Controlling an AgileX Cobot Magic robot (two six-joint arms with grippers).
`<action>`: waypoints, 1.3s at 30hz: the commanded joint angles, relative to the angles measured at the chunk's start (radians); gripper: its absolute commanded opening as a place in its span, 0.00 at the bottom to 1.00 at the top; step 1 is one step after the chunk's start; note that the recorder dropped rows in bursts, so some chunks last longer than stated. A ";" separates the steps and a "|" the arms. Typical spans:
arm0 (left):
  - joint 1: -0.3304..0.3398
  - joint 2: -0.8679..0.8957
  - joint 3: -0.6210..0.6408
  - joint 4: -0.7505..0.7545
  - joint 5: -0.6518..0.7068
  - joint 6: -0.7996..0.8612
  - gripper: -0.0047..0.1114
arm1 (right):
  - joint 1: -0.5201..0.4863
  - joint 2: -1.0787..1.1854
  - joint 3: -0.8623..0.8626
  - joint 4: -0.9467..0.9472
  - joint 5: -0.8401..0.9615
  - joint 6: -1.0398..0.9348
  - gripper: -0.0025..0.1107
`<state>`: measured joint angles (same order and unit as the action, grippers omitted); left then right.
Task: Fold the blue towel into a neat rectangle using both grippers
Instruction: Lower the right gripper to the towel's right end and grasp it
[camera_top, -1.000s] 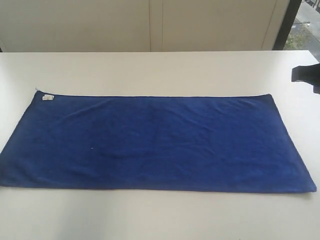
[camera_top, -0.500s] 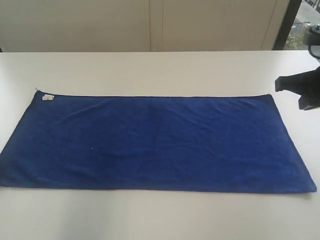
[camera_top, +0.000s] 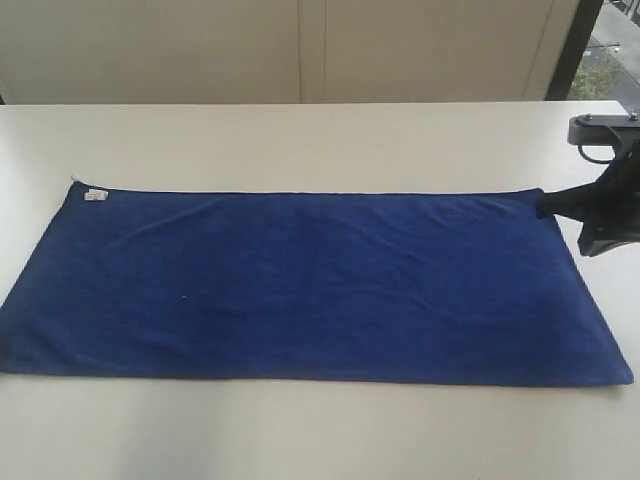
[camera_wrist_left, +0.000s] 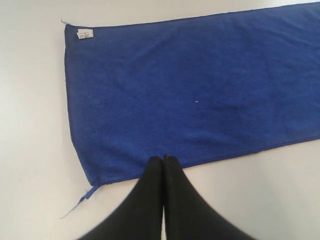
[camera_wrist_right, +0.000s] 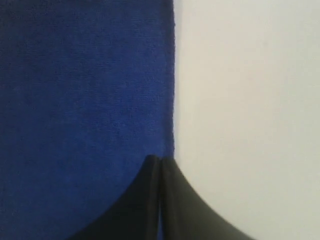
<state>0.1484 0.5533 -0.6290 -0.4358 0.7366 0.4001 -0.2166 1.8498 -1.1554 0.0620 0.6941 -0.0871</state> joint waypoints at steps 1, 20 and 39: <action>0.001 -0.007 0.005 -0.005 0.011 0.000 0.04 | -0.005 0.040 -0.010 0.018 -0.057 -0.039 0.03; 0.001 -0.007 0.005 -0.005 0.013 0.000 0.04 | -0.005 0.119 -0.010 0.013 -0.097 -0.041 0.40; 0.001 -0.007 0.005 -0.005 0.013 0.000 0.04 | -0.003 0.151 -0.010 0.020 0.071 -0.041 0.39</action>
<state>0.1484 0.5533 -0.6290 -0.4358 0.7366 0.4001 -0.2166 1.9808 -1.1757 0.0739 0.7155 -0.1225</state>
